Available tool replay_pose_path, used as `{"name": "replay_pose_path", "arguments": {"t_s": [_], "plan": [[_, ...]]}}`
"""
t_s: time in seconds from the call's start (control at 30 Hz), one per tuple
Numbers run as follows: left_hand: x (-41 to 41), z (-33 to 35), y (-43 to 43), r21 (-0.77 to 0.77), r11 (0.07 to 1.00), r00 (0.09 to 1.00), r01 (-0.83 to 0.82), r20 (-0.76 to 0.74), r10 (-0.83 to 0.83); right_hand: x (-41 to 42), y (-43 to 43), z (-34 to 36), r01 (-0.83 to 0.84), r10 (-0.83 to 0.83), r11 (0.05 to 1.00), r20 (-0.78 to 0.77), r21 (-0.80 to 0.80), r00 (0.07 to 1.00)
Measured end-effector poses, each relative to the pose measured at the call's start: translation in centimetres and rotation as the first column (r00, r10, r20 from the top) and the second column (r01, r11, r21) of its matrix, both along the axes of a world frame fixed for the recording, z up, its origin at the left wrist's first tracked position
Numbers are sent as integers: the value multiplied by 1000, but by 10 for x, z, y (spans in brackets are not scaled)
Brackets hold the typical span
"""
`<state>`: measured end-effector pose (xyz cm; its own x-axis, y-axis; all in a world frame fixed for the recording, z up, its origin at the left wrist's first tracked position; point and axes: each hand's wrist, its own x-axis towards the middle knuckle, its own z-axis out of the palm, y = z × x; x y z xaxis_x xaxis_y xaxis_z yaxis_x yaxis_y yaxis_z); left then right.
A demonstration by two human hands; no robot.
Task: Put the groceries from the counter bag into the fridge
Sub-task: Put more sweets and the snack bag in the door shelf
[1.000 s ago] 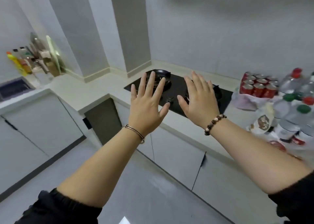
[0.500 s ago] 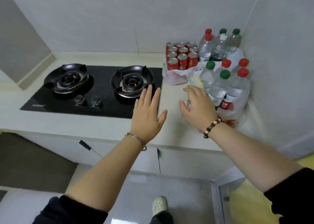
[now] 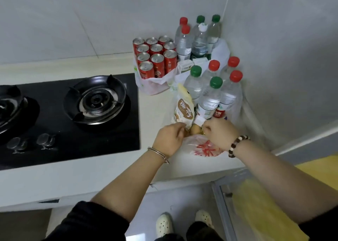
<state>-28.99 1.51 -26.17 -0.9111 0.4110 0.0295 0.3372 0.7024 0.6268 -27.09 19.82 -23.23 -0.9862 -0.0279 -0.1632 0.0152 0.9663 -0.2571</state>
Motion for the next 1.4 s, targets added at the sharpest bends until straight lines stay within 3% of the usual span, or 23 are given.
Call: {"name": "replay_pose_path", "arguments": {"t_s": [0.17,0.33,0.47,0.67,0.9,1.0,1.17,1.4], "plan": [[6,-19,8,-142,985,995,103,1,-104,5,0,-14,-177,157,954,102,242,982],[14,-37,10,-220,960,983,171,-26,-181,15,6,-25,-134,126,981,66,140,990],[15,-39,28,-168,973,981,157,-85,-173,18,19,-35,6,-6,999,3,36,1000],[11,-39,59,-115,987,958,108,-252,-134,12,40,-33,46,-40,997,-96,61,995],[0,-46,77,-182,967,958,176,-193,-210,-2,61,-32,-55,32,975,110,216,993],[-2,-50,78,-228,953,949,198,-199,-245,2,71,-34,-25,9,991,117,133,993],[-3,-50,86,-319,927,936,195,-222,-273,9,76,-32,166,-162,986,110,-29,981],[1,-44,99,-464,871,929,159,-228,-291,10,78,-34,225,-196,956,162,-189,967]]}}
